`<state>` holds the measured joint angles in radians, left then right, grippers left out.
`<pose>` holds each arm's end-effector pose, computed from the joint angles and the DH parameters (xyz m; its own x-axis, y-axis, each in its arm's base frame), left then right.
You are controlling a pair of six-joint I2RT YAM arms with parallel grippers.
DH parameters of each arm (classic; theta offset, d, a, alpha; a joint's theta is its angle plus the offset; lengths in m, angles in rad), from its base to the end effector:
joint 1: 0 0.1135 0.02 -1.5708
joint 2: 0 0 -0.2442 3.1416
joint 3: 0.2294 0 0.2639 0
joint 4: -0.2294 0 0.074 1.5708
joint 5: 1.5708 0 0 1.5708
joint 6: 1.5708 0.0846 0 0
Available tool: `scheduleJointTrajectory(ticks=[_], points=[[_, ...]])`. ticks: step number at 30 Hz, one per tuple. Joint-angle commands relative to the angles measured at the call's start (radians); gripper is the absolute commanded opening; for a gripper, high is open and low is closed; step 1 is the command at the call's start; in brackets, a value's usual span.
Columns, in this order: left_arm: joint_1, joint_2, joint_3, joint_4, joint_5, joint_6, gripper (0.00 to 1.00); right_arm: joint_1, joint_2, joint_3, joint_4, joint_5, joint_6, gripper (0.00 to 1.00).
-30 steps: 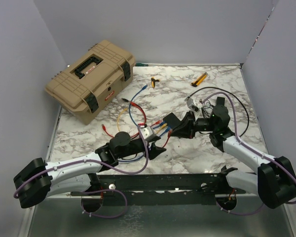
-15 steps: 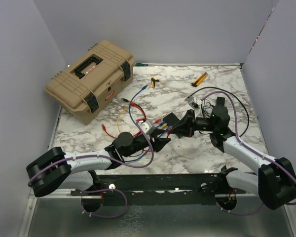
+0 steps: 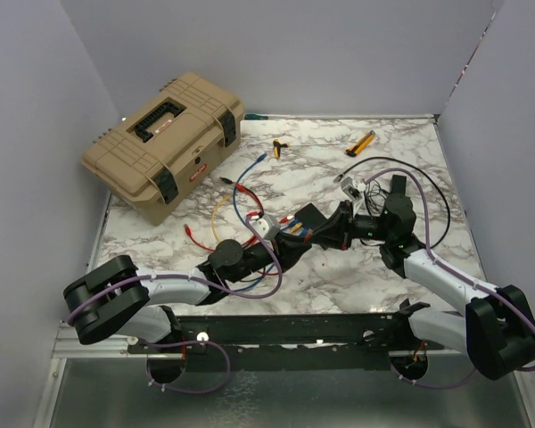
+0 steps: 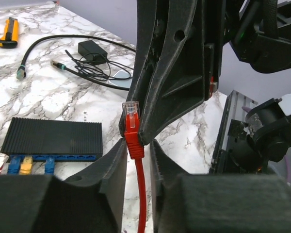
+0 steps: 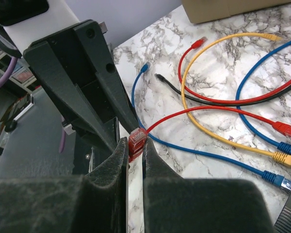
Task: Insert the plug into the switch port
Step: Pick up the connector from the center of the board.
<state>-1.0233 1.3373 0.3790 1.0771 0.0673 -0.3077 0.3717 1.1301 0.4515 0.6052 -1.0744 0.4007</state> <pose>0.1605 -0.2742 0.1941 -0.2097 -0.2365 -0.9487 0.8637 0.4100 -0.2931 0.2222 0.1665 0.2114 -0.4491 0.0243 -0.8932 -0.8850 0.1257 0.4484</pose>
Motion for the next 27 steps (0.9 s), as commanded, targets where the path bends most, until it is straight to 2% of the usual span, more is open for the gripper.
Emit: scheduleJointTrajectory(ticks=[1, 4, 9, 14, 18, 20, 21, 24, 27], points=[[-0.001, 0.015, 0.015, 0.073, 0.000, -0.017, 0.18, -0.001, -0.018, -0.016, 0.028, 0.021, 0.009, 0.01], [0.000, 0.024, 0.009, 0.073, 0.006, -0.015, 0.17, -0.001, -0.020, -0.018, 0.030, 0.034, 0.018, 0.01], [0.000, 0.037, -0.003, 0.073, -0.009, -0.008, 0.29, -0.001, -0.017, -0.023, 0.064, 0.038, 0.052, 0.01], [-0.001, 0.043, 0.001, 0.073, -0.015, -0.001, 0.31, -0.001, -0.017, -0.025, 0.061, 0.039, 0.056, 0.01], [-0.002, 0.046, 0.004, 0.073, -0.018, 0.003, 0.19, -0.001, -0.016, -0.031, 0.064, 0.040, 0.064, 0.01], [-0.003, 0.044, -0.001, 0.072, -0.026, 0.009, 0.09, -0.001, -0.017, -0.033, 0.063, 0.047, 0.070, 0.01], [-0.003, 0.042, -0.005, 0.072, -0.030, 0.012, 0.01, -0.001, -0.016, -0.034, 0.063, 0.050, 0.075, 0.01], [-0.002, 0.027, -0.021, 0.056, -0.051, 0.022, 0.00, -0.001, -0.009, -0.031, 0.045, 0.076, 0.085, 0.02], [-0.002, 0.001, -0.020, -0.024, -0.092, 0.039, 0.00, -0.001, 0.004, -0.017, 0.008, 0.100, 0.083, 0.12]])
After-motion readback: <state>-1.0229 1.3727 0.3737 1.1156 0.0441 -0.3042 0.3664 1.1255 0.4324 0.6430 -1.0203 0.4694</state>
